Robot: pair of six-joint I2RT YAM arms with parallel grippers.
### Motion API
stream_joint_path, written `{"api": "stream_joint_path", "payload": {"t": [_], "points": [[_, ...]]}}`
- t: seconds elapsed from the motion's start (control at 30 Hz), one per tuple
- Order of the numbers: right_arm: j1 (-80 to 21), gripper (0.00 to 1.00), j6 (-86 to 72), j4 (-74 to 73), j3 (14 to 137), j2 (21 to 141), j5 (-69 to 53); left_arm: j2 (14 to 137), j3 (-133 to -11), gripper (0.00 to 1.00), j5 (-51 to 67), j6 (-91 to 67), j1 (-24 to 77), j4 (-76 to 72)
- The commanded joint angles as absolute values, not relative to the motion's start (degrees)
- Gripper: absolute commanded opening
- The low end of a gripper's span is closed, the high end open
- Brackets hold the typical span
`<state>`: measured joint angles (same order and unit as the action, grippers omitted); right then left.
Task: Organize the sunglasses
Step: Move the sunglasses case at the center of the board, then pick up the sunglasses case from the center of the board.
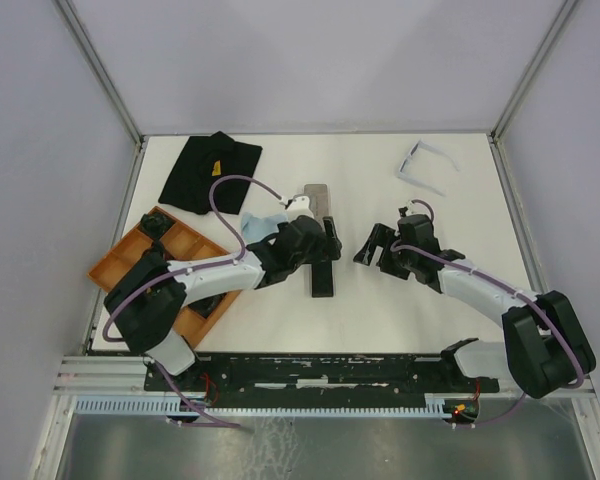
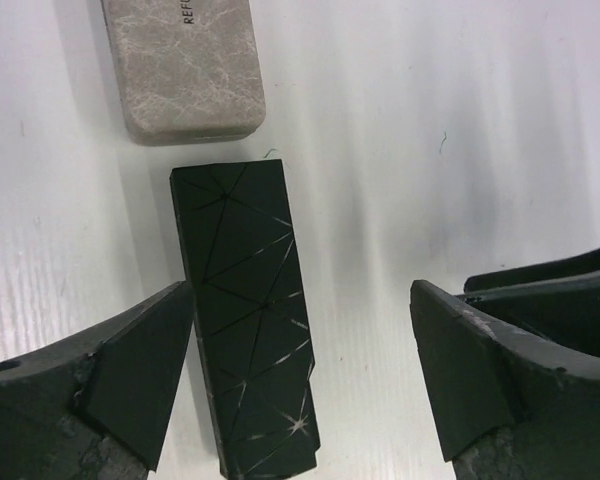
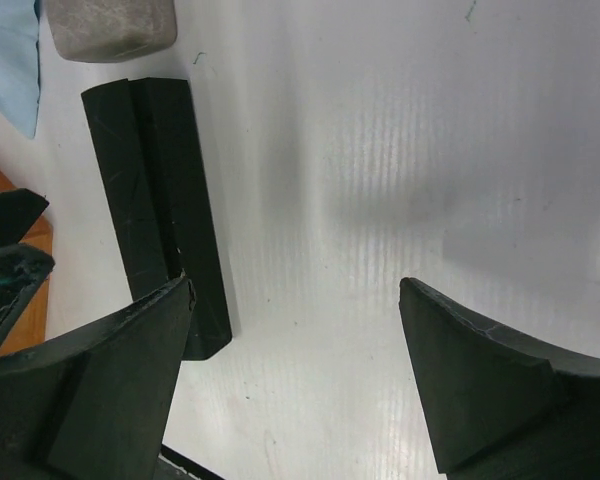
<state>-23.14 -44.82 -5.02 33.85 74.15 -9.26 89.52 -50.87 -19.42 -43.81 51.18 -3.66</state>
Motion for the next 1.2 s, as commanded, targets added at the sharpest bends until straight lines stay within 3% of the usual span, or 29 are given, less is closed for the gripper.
{"api": "stream_joint_path", "payload": {"t": [0.0, 0.4, 0.63, 1.03, 1.17], "points": [[-23.01, 0.93, -43.88, -6.06, 34.31, 71.97, -5.76, 94.4, -57.29, 0.96, -20.73, -43.47, 51.07, 0.12], [-22.98, 0.93, -42.87, -7.14, 34.46, 71.76, -5.64, 102.29, -63.37, 0.97, -24.97, -42.5, 51.62, 6.87], [-23.03, 0.93, -42.81, -7.22, 34.47, 71.96, -5.71, 104.64, -63.72, 0.92, -23.32, -42.6, 51.67, 6.47], [-23.02, 0.93, -42.97, -7.88, 34.89, 71.32, -5.97, 102.9, -61.58, 0.61, -22.41, -42.48, 51.64, 3.85], [-23.01, 0.93, -42.85, -8.45, 35.02, 70.74, -5.89, 102.04, -60.63, 0.55, -22.41, -42.59, 51.65, 3.5]]}}
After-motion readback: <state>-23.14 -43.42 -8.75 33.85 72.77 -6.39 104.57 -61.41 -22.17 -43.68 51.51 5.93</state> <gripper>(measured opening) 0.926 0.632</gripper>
